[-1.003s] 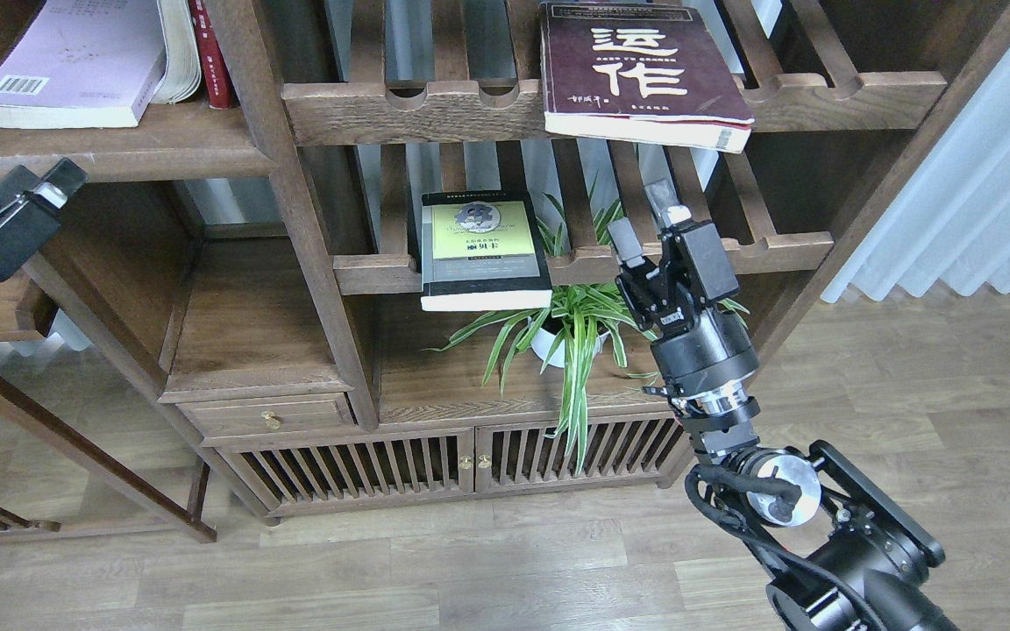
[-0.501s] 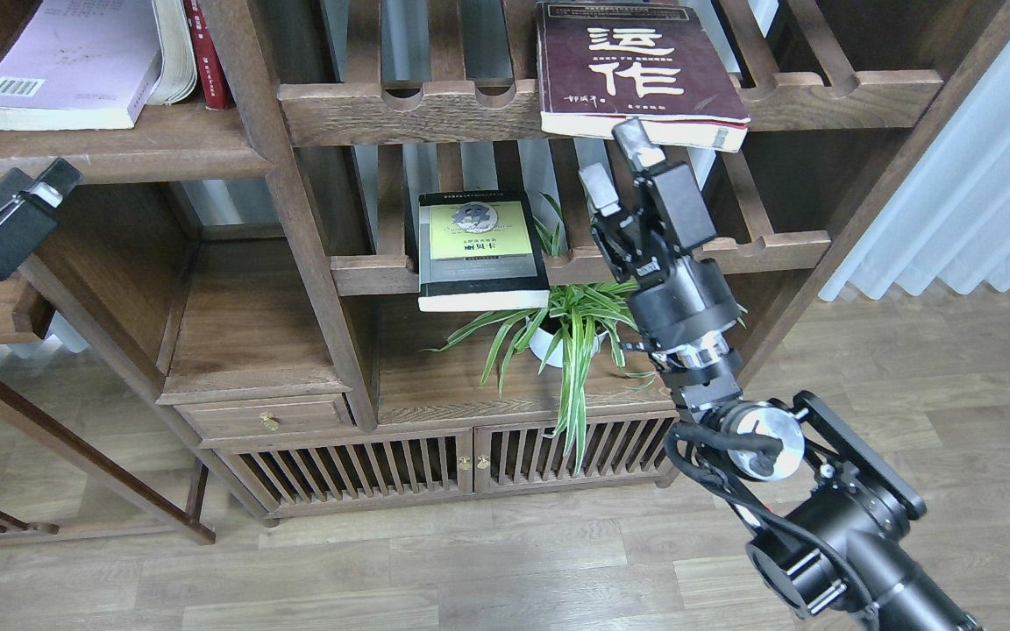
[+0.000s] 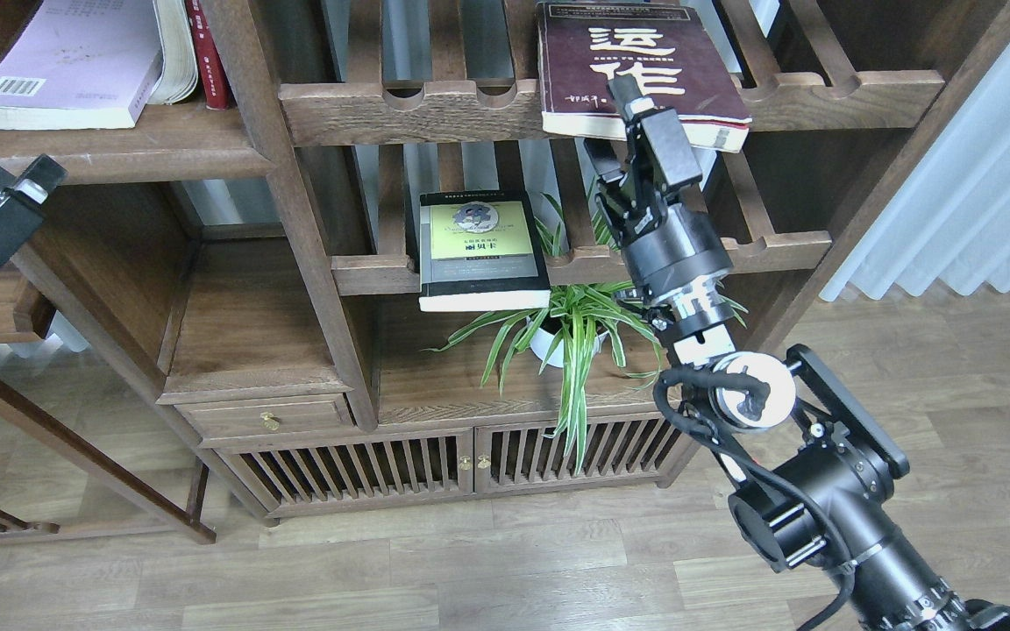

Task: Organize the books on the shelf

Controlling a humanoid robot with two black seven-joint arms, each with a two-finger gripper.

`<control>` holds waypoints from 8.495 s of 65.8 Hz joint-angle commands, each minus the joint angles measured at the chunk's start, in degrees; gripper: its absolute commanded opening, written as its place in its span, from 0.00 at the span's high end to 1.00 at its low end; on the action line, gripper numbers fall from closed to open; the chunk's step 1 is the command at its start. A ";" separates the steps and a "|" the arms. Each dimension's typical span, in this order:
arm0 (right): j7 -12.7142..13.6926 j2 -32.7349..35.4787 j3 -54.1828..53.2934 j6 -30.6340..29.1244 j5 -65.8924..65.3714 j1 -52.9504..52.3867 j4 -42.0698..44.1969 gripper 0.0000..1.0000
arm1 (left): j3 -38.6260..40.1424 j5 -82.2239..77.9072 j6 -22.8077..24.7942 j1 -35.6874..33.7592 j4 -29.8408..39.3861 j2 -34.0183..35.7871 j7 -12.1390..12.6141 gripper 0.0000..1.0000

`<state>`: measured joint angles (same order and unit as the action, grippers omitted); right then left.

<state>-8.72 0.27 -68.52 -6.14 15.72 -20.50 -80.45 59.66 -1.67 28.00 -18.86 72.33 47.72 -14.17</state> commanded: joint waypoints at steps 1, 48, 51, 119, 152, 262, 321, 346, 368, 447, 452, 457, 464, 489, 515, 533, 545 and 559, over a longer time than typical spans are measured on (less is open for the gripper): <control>-1.99 -0.09 -0.21 2.89 0.10 -0.15 0.12 0.24 | 0.01 0.00 0.00 -0.04 -0.08 0.00 -0.16 0.00; -3.93 -0.18 0.49 -2.73 0.54 3.10 -0.41 0.97 | 0.89 0.00 0.00 -0.04 -0.70 -0.09 -0.24 0.00; -3.93 0.87 1.28 -3.17 0.72 3.36 -0.50 0.97 | 0.89 0.00 0.00 -0.04 -0.96 -0.09 -0.24 0.00; -3.67 16.78 -4.51 -21.86 8.80 37.46 1.00 0.97 | -2.71 -0.09 0.00 0.57 -4.30 -4.92 0.37 0.00; 3.19 16.70 2.25 -21.86 7.13 42.56 5.56 0.97 | -10.27 0.00 0.00 12.17 -4.30 -14.94 0.46 0.00; 16.81 -0.27 21.50 -21.86 -3.33 39.14 10.75 0.96 | -32.24 16.52 0.00 18.42 -0.43 -29.88 -0.07 0.12; 17.16 -0.27 21.24 -21.86 -8.77 39.75 10.93 0.12 | -31.02 23.64 0.00 16.92 -1.23 -22.16 0.02 0.93; 17.16 -0.27 21.24 -21.86 -9.57 40.81 11.63 0.04 | -22.23 23.64 0.00 13.76 6.59 -3.61 0.11 0.94; 17.16 -0.27 21.15 -21.86 -9.74 40.10 14.00 0.04 | -18.53 23.64 0.00 0.67 6.77 8.96 -0.42 0.96; 17.07 -0.27 20.54 -21.86 -9.74 39.75 14.62 0.04 | -17.48 10.46 0.00 -42.05 -9.57 6.86 4.85 0.95; 17.07 -0.27 20.36 -21.86 -9.74 39.75 14.62 0.04 | -16.60 5.46 0.00 -43.80 -12.47 3.96 5.03 0.95; 17.07 -0.27 20.27 -21.86 -9.65 39.75 14.62 0.04 | -15.37 0.18 0.00 -45.83 -15.55 1.32 5.12 0.94; 17.07 -0.27 20.27 -21.86 -9.57 39.75 14.53 0.04 | -13.08 -10.00 0.00 -49.08 -20.29 -1.93 5.21 0.93; 16.81 -0.27 20.36 -21.86 -9.57 39.66 14.53 0.04 | -9.22 -18.54 0.00 -52.78 -29.35 -11.77 5.03 0.93; 16.46 -0.27 20.27 -21.86 -9.57 38.87 14.44 0.04 | -7.28 -18.54 0.00 -52.95 -36.91 -20.21 4.15 0.92; 16.46 -0.27 20.27 -21.86 -9.57 38.78 14.27 0.04 | -7.63 -17.84 0.00 -54.53 -42.36 -24.43 -2.00 0.86; 16.46 -0.27 20.27 -21.86 -9.48 38.78 14.18 0.04 | -7.63 -17.49 0.00 -53.30 -41.83 -25.05 -2.26 0.47; 16.37 -0.27 20.27 -21.86 -9.48 38.78 14.09 0.04 | -7.19 -13.89 0.00 -52.07 -41.39 -25.31 -2.26 0.08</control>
<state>7.66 0.00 -48.25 -28.00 6.19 18.28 -66.35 52.07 -17.63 27.99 -71.87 30.75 22.40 -16.49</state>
